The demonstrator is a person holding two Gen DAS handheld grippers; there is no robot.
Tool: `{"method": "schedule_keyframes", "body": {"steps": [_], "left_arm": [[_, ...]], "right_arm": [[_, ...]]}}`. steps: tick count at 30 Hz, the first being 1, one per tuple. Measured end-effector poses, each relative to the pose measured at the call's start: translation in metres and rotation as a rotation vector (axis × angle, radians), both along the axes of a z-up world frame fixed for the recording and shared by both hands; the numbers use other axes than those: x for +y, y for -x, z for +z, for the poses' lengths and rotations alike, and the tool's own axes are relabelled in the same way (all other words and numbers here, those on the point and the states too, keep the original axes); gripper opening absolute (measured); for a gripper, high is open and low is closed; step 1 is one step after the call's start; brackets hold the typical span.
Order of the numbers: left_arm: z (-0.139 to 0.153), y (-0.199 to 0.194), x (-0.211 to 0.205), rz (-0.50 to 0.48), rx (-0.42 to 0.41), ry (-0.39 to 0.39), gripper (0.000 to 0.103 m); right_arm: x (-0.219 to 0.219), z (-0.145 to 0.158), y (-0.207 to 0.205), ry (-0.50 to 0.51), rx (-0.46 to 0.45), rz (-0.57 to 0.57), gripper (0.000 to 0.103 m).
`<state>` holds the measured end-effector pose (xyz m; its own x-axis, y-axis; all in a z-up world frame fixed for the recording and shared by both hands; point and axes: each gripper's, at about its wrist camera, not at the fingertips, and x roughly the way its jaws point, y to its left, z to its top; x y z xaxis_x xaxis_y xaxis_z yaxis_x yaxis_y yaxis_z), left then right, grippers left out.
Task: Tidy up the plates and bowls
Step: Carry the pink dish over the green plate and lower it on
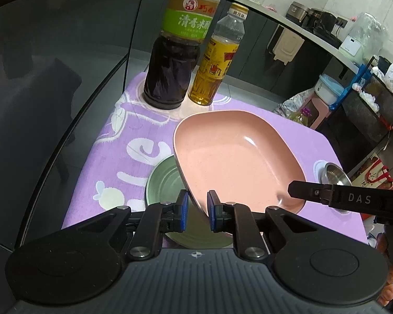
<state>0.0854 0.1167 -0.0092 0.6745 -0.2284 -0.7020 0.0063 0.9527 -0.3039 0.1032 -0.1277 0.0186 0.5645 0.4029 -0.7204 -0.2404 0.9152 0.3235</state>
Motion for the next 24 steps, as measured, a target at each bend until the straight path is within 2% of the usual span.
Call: {"method": "schedule_keyframes", "body": {"steps": [17, 24], "left_arm": [[-0.031, -0.006, 0.005, 0.021, 0.101, -0.068, 0.013], [-0.035, -0.006, 0.007, 0.021, 0.121, -0.081, 0.014]], "right_arm": [[0.022, -0.032, -0.009, 0.051, 0.088, 0.060, 0.017], [0.027, -0.041, -0.010, 0.065, 0.109, 0.074, 0.017]]}}
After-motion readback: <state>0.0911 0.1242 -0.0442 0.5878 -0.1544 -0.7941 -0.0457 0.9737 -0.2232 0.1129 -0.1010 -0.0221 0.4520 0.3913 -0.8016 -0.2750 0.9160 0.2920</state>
